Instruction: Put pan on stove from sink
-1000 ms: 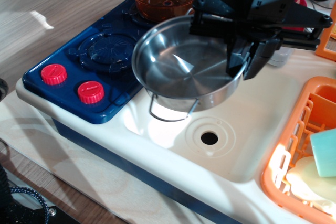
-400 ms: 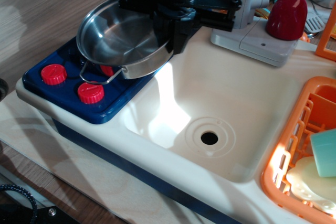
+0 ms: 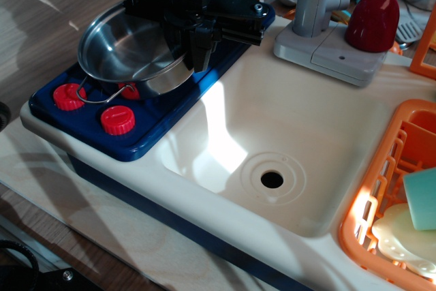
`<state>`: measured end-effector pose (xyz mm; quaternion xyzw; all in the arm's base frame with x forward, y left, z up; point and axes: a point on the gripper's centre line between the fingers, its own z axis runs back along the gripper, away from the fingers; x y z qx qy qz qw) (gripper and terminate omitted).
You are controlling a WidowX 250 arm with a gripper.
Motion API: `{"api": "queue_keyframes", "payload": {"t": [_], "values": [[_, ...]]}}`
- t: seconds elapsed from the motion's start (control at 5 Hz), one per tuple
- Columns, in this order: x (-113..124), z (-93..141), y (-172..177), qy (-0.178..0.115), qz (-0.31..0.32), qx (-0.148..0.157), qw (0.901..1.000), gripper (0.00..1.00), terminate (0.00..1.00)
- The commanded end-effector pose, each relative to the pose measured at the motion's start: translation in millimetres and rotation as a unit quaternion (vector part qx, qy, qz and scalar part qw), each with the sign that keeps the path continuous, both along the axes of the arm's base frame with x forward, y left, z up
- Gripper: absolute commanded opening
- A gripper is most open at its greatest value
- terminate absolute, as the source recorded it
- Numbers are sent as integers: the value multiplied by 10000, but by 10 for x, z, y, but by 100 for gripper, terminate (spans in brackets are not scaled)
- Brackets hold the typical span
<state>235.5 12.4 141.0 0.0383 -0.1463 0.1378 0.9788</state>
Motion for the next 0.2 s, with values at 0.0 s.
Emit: {"api": "queue_keyframes", "payload": {"t": [0.0], "values": [[23, 70, 22, -220, -72, -46, 9997, 100, 100]]}}
